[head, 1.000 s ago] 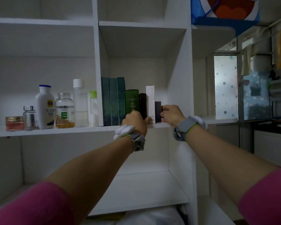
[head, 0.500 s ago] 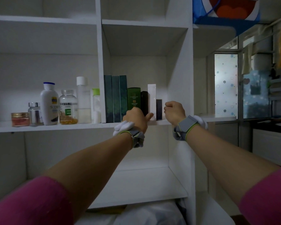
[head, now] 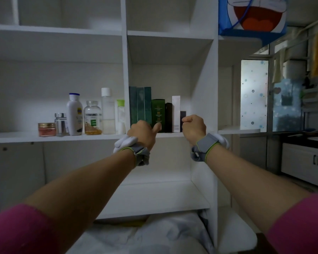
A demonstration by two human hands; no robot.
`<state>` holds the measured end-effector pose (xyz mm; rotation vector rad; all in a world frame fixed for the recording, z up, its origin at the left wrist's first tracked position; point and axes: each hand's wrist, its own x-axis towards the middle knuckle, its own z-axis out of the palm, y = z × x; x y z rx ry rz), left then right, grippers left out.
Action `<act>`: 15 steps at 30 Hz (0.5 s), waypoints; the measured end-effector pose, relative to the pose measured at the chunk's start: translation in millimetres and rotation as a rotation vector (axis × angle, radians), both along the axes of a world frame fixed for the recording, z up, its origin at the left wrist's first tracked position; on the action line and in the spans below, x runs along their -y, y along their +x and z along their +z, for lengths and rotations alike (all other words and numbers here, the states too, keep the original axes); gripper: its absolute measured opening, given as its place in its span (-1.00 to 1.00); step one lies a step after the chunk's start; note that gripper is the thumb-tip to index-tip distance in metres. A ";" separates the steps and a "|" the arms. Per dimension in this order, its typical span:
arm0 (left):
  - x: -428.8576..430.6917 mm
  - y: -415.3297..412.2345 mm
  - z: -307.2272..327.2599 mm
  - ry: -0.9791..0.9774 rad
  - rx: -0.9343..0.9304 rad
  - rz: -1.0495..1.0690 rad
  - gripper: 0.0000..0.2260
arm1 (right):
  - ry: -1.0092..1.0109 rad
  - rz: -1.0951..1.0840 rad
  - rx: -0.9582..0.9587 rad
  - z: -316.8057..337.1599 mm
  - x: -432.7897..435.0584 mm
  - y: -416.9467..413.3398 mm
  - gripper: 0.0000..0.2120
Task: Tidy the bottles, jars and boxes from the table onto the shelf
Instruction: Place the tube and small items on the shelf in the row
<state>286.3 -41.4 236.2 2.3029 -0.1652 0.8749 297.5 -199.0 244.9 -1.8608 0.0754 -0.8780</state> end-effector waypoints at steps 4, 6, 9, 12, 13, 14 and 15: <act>-27.9 -23.9 -8.8 0.012 -0.033 0.021 -0.47 | -0.020 0.035 -0.011 -5.9 -22.2 -27.1 -0.74; -39.0 -29.4 -12.1 0.034 -0.077 0.024 -0.48 | -0.024 0.045 -0.017 -9.0 -29.8 -33.7 -0.76; -57.8 -45.5 -17.0 0.072 -0.126 -0.011 -0.55 | -0.039 0.077 -0.049 -15.9 -44.6 -48.6 -0.77; -76.8 -62.5 -23.9 0.023 -0.147 -0.049 -0.52 | -0.060 0.084 -0.088 -27.4 -59.2 -60.8 -0.80; -83.3 -67.6 -27.3 0.041 -0.166 -0.054 -0.54 | -0.064 0.087 -0.107 -31.8 -64.5 -63.8 -0.80; -89.8 -71.6 -31.6 0.058 -0.185 -0.056 -0.55 | -0.070 0.089 -0.123 -36.6 -69.7 -66.3 -0.80; -95.2 -74.9 -35.3 0.055 -0.197 -0.054 -0.55 | -0.071 0.096 -0.136 -40.9 -74.1 -68.5 -0.80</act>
